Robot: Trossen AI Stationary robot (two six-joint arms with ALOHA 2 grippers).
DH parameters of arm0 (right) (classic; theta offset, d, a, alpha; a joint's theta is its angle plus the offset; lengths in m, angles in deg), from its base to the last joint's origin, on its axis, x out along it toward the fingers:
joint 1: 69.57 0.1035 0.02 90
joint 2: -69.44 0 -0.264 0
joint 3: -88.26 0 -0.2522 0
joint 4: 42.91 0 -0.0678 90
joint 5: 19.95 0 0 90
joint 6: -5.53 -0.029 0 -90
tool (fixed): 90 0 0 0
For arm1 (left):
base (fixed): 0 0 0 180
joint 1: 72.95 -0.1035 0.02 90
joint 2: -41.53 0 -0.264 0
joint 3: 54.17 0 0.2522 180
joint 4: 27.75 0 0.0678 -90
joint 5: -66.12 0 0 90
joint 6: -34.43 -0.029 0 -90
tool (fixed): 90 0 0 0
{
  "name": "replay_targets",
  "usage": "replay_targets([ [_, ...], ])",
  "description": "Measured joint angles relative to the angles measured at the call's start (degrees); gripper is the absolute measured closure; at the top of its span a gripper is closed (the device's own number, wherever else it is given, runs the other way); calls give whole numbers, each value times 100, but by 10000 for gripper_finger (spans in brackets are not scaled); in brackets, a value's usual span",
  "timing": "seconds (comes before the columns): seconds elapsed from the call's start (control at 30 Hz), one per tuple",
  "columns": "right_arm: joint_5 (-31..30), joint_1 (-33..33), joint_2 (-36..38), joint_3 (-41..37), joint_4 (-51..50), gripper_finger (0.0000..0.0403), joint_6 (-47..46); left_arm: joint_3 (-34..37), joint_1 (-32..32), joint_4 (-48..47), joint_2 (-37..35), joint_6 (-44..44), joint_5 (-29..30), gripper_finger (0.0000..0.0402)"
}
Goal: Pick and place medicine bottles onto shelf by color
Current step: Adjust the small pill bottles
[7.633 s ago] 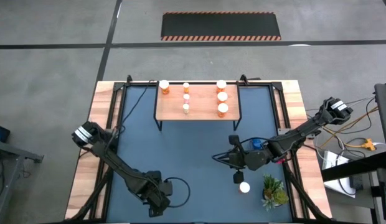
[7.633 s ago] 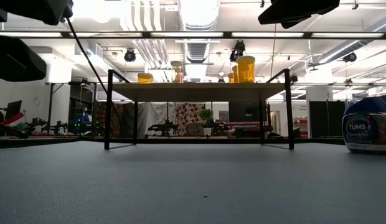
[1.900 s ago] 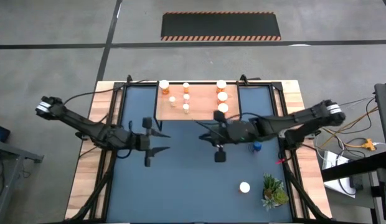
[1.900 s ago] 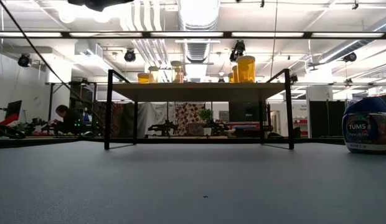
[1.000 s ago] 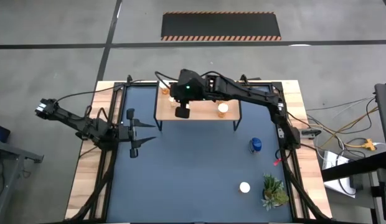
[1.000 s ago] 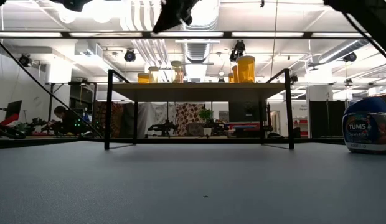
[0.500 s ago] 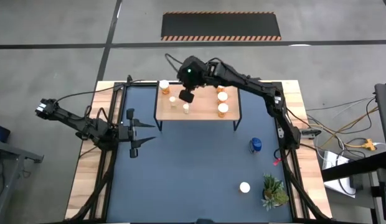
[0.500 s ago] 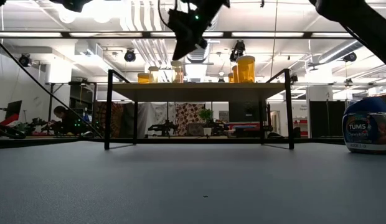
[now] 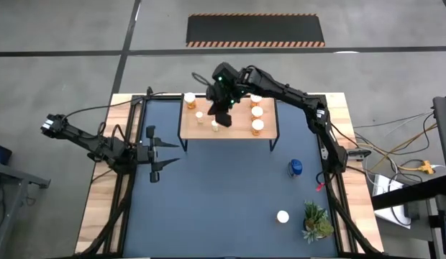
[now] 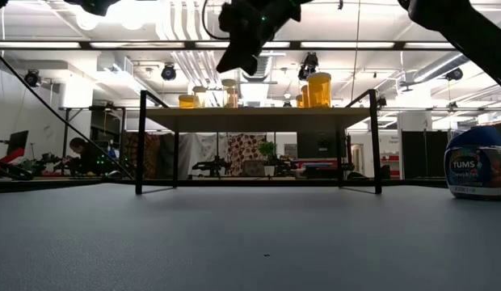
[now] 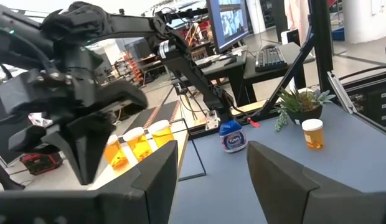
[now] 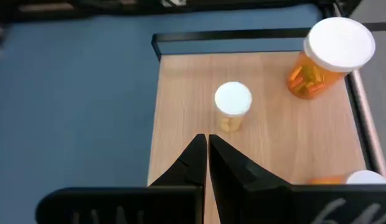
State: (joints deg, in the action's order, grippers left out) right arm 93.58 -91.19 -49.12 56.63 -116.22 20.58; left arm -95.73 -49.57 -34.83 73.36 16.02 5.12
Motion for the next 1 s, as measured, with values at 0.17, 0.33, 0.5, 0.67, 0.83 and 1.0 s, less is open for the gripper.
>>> replay_targets([
  [0.17,-822,327,0,0,-43,394,52,0,-1,-2,0,-19,-2,226],
  [0.33,-1206,530,0,0,-277,394,35,0,-1,-2,0,-26,-2,226],
  [0.5,-1905,654,2,0,-401,394,-4,0,2,-4,-1,-35,-2,226],
  [0.67,-1906,688,4,0,-456,394,-29,0,2,-2,0,-33,-2,226],
  [0.83,-1906,710,4,0,-496,394,-48,-2,-1,-4,0,-33,-2,226],
  [1.0,-1894,755,4,0,-557,394,-78,0,2,-4,0,-33,-2,226],
])
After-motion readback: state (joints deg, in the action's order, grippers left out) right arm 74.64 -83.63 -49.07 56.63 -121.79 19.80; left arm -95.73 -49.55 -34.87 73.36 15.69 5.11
